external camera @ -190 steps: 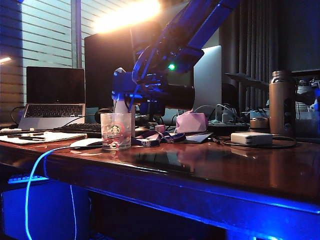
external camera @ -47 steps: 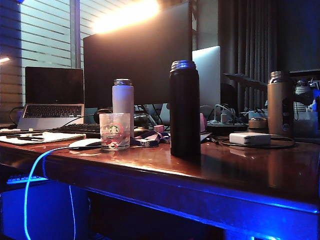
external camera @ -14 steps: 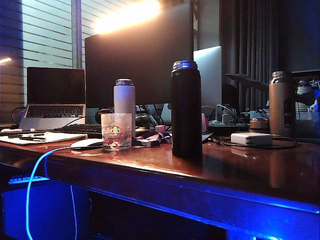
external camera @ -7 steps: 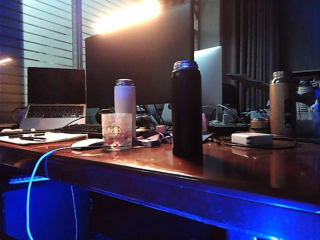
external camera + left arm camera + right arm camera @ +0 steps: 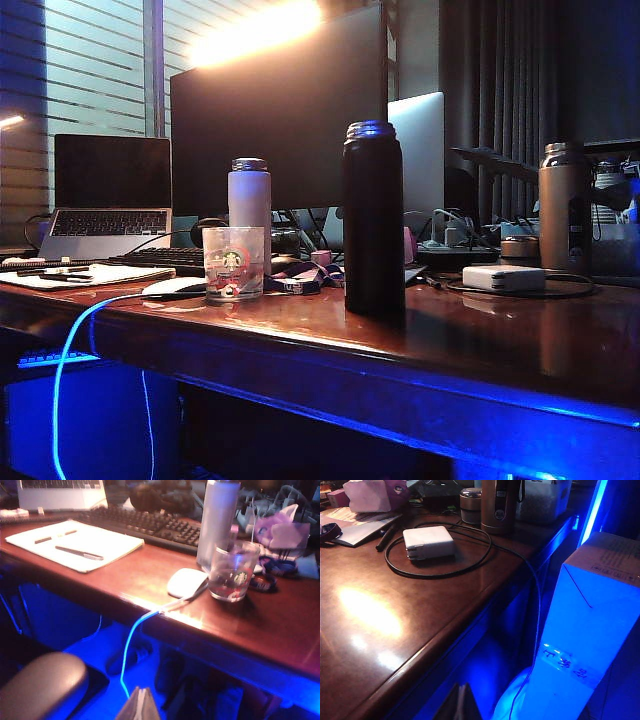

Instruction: Pick up the black thermos, pour a little water from inside into the glass cup, then place the black thermos back on the table.

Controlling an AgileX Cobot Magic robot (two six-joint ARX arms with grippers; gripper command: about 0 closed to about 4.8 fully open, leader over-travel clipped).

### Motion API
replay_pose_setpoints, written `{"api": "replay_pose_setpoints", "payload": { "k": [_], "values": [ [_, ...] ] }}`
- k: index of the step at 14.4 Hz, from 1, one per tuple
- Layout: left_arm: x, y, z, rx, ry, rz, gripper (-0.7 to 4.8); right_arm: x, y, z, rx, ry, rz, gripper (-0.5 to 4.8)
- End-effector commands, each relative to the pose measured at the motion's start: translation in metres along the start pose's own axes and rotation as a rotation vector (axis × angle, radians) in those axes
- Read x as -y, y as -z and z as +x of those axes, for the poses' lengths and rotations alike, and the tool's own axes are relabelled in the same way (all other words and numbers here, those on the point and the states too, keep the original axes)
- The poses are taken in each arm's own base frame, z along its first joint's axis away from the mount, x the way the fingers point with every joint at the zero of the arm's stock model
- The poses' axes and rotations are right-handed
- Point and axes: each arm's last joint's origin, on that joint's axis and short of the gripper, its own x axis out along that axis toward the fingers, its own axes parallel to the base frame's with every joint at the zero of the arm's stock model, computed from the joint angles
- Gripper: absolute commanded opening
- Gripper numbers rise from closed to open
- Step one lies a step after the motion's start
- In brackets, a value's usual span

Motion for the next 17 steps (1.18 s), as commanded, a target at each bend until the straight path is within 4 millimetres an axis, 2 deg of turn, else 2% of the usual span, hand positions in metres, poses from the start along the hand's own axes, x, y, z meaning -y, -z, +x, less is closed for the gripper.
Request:
{"api": "replay_pose_setpoints", "payload": {
  "k": [1,4,17],
  "values": [
    [0.000,0.007,0.001,-0.034,-0.004,-0.002,-0.06,0.000,0.000,0.000,0.008,0.000,0.000,-0.06],
    [-0.001,0.027,0.006,-0.098,-0.007,-0.024,-0.06,0.000,0.000,0.000,0.008,0.000,0.000,-0.06],
    [-0.002,0.027,0.007,-0.086,-0.042,-0.019,-0.05,0.000,0.000,0.000,0.008,0.000,0.000,-0.06]
  ]
}}
